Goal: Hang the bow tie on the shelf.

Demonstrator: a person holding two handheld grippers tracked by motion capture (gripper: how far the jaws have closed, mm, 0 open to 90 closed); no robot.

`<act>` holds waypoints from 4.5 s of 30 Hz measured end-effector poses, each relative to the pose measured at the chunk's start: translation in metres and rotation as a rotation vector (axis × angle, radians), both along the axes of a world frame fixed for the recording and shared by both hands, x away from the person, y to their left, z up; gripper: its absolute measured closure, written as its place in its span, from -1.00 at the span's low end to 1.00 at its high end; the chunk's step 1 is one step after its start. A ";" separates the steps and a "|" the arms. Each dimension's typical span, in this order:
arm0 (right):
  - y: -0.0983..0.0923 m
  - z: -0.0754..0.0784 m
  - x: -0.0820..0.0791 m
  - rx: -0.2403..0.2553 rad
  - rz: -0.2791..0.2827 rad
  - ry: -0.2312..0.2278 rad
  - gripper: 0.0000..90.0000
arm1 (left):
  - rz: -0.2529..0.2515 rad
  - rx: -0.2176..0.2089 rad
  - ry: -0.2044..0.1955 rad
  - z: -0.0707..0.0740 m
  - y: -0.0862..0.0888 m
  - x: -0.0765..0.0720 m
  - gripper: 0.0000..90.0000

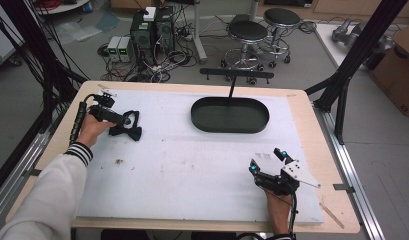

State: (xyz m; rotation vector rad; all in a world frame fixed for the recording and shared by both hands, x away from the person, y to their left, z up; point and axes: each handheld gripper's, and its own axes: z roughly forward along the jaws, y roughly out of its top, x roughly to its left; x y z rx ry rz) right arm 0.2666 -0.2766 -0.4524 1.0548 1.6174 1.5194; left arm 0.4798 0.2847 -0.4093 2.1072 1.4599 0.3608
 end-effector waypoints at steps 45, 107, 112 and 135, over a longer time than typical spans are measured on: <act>0.000 0.000 0.000 0.009 -0.002 0.010 -0.88 | 0.044 0.082 0.012 -0.009 -0.010 0.006 0.49; 0.000 0.000 0.000 0.008 -0.001 0.008 -0.88 | -0.124 -0.271 -0.556 0.051 -0.039 -0.039 0.97; 0.000 0.000 0.000 0.008 -0.001 0.007 -0.88 | -0.147 -0.291 -0.574 0.060 -0.052 -0.039 0.97; -0.001 0.000 0.000 0.014 0.001 0.010 -0.89 | -0.298 -0.374 -0.597 0.087 -0.131 -0.026 0.97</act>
